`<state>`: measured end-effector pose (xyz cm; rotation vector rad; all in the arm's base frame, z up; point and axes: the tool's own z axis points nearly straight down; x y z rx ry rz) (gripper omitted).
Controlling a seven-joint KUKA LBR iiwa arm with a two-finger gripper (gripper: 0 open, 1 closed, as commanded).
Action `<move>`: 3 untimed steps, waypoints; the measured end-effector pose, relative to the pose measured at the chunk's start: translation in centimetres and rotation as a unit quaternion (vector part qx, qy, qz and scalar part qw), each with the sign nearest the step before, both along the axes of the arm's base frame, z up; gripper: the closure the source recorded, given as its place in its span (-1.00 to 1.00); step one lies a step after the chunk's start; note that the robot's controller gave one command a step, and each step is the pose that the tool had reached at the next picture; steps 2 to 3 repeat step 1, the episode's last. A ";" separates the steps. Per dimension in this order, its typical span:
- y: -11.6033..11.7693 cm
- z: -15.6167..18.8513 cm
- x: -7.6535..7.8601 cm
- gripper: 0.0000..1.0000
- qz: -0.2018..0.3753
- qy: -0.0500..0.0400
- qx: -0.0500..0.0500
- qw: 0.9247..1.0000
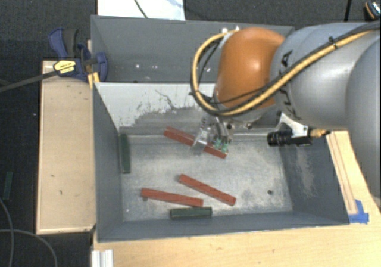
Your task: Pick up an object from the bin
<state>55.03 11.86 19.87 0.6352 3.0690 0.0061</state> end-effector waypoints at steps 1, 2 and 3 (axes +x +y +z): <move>1.3 4.4 0.8 1.00 0.236 0.000 -0.002 0.972; 1.3 4.4 0.8 1.00 0.236 0.000 -0.002 0.972; 1.3 4.4 0.8 1.00 0.236 0.000 -0.002 0.972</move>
Offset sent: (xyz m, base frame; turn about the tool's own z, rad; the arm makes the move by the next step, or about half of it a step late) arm 0.0070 0.0128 0.0422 -0.4772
